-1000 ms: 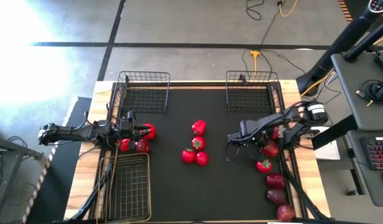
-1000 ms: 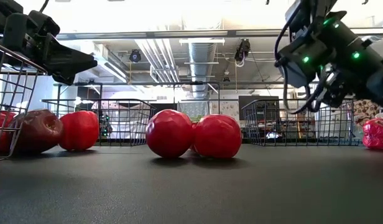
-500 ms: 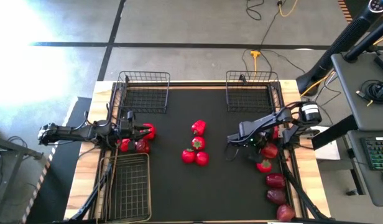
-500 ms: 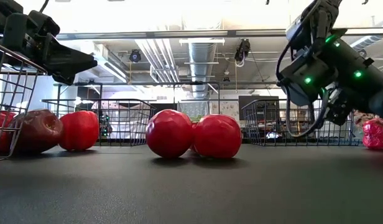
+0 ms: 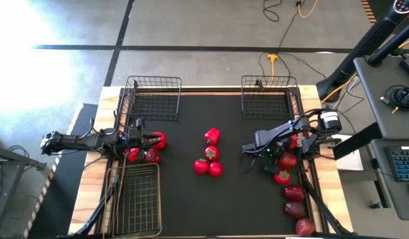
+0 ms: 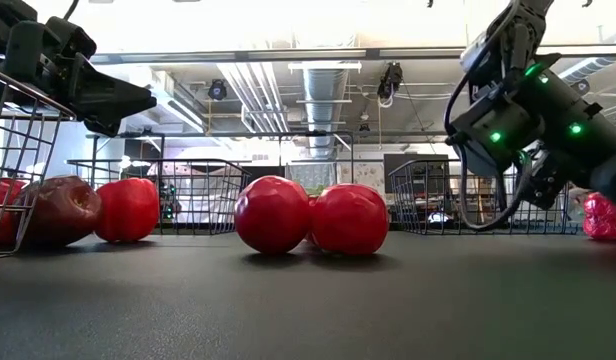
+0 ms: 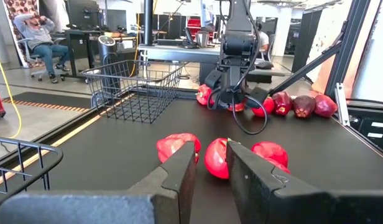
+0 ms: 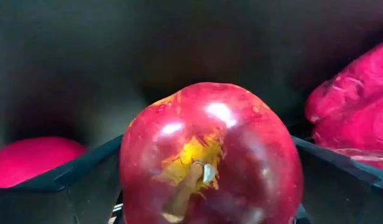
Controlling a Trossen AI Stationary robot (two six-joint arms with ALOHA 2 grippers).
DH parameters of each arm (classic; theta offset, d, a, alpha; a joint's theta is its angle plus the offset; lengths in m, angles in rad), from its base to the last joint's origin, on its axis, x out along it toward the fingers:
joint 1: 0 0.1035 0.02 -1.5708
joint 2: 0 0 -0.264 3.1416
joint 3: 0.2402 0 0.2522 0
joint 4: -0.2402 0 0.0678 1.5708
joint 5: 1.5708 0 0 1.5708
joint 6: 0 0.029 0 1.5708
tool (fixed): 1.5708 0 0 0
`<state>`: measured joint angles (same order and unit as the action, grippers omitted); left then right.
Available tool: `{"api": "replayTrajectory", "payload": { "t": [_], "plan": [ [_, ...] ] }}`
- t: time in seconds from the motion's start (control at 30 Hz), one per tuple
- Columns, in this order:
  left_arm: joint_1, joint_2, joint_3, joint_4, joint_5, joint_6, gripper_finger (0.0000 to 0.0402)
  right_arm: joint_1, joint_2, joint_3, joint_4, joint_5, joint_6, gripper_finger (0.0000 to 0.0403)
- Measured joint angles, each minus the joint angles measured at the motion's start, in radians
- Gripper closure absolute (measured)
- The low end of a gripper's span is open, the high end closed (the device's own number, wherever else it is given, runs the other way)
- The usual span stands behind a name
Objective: Sort produce into baskets
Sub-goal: Put the apple into the right black wire basket
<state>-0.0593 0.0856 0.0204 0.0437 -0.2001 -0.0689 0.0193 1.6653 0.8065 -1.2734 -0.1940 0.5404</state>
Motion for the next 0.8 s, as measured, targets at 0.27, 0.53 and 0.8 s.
{"api": "replayTrajectory", "payload": {
  "t": [0.27,0.53,0.8],
  "plan": [
    [0.0,0.0,0.0,0.0,0.0,0.0,0.0325,0.0,-0.015,0.013,0.0,0.012,0.024,0.0051],
    [0.0,0.0,0.0,0.0,0.0,0.0,0.0325,-0.026,-0.058,0.225,-0.108,0.041,-0.065,0.0051],
    [0.0,0.0,0.0,0.0,0.0,0.0,0.0325,-0.178,-0.108,0.595,-0.126,0.28,-0.251,0.005]
  ]
}}
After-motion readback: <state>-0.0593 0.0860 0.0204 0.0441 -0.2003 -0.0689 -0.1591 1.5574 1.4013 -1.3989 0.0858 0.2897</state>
